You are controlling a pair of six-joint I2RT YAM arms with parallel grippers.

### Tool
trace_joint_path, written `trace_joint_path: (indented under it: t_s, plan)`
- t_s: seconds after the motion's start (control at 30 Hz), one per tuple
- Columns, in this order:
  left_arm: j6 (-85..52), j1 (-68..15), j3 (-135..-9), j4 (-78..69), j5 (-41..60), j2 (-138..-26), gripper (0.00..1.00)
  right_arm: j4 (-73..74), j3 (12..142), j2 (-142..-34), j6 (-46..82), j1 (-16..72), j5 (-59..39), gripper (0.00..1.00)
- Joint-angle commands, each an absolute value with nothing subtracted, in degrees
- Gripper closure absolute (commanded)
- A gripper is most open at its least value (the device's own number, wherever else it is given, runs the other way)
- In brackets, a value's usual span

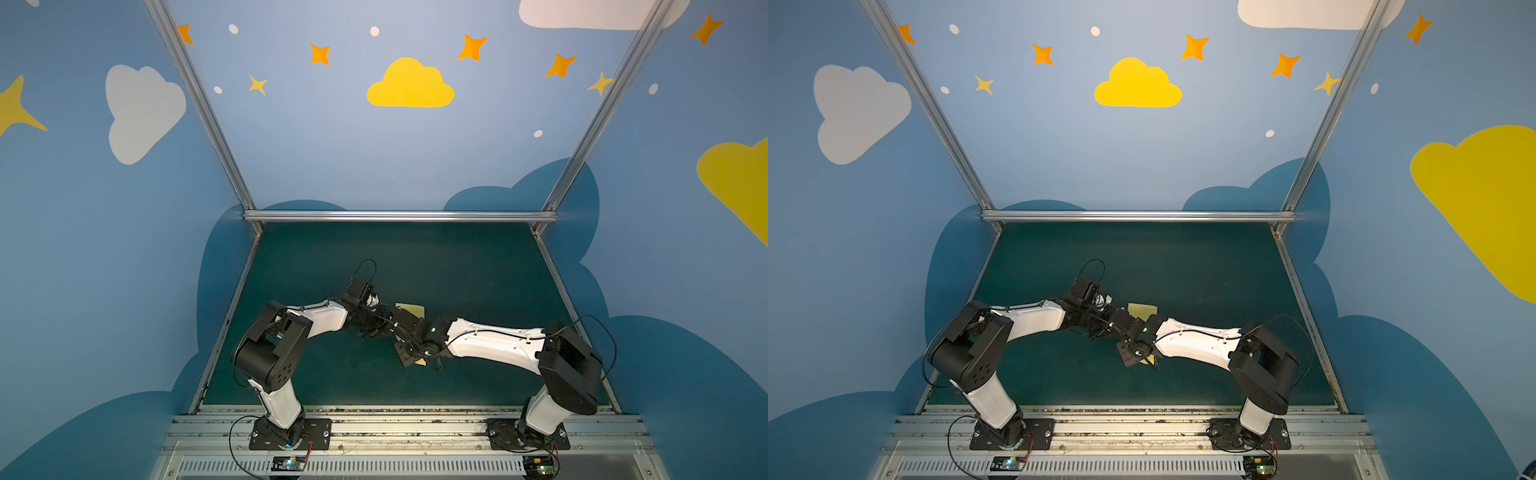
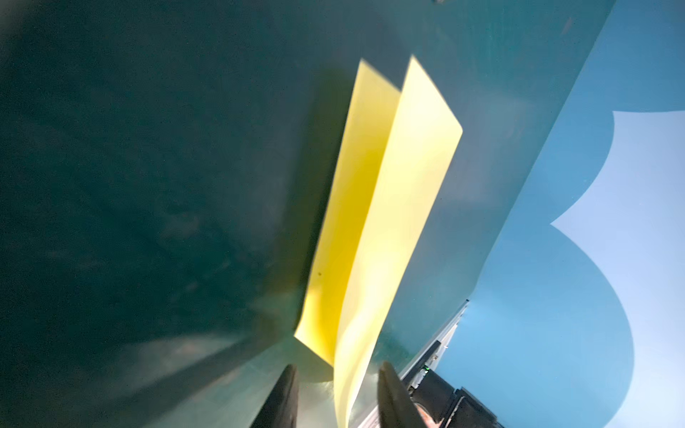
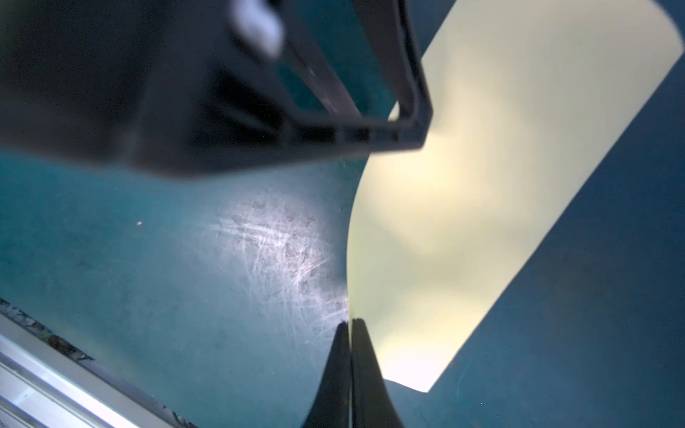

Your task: Fold a paper plane with a square sheet of paper (fold left side to right side)

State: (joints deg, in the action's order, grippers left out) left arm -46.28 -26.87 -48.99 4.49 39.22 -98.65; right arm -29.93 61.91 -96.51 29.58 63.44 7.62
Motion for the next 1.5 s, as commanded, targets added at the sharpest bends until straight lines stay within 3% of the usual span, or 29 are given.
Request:
trace_joint_path:
  t_s: [0.0,0.13,0.4,0.8,1.47]
  plan:
    - [-44.8,-25.5,-50.2,7.5,38.0,-96.3,0.54,-28.7,60.7,-95.3,29.4,63.1,5.6,1.0]
    - [-43.0,-24.6,-53.6,10.0,38.3,-97.8,0.56,-28.0,59.8,-94.8,29.4,63.0,4.8,1.0]
    - [-40.5,-25.2,-63.8,12.7,41.9,-106.0,0.79,-26.9,59.1,-94.6,29.3,62.8,3.7,1.0]
    - [-37.3,-27.6,-74.3,17.6,42.2,-118.2,0.84,-25.1,58.2,-94.3,29.3,61.4,2.2,1.0]
    - [-36.3,-27.5,-72.3,17.5,40.0,-120.8,0.87,-22.8,56.0,-94.6,26.4,52.1,-0.9,1.0]
